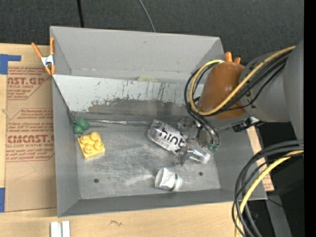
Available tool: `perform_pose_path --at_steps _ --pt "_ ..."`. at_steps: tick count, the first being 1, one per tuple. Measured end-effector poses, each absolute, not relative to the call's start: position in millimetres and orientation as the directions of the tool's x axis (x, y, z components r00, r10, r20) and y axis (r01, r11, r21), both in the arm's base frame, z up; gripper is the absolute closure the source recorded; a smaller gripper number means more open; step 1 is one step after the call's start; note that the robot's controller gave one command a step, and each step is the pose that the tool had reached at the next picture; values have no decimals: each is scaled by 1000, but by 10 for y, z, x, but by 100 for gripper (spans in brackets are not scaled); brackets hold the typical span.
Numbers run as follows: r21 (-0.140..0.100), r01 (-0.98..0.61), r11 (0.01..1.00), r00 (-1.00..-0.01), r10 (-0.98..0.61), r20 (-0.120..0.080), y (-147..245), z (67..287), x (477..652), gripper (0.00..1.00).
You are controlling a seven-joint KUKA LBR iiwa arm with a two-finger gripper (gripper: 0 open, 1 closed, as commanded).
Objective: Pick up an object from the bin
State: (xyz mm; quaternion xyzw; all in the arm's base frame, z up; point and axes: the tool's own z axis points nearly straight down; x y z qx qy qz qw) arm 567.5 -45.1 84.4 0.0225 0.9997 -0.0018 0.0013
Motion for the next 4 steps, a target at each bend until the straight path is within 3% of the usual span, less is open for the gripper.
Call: perform_pose_path --at_steps 1,2,3,4 --pt "4 107 994 -994 107 -12 -604 751 5498 100" --pt "4 106 994 -994 106 -12 -603 751 5498 100" --pt "2 109 994 -994 109 7 -637 1108 5391 100" --pt "0 110 994 -994 110 -3 -901 1478 5493 100"
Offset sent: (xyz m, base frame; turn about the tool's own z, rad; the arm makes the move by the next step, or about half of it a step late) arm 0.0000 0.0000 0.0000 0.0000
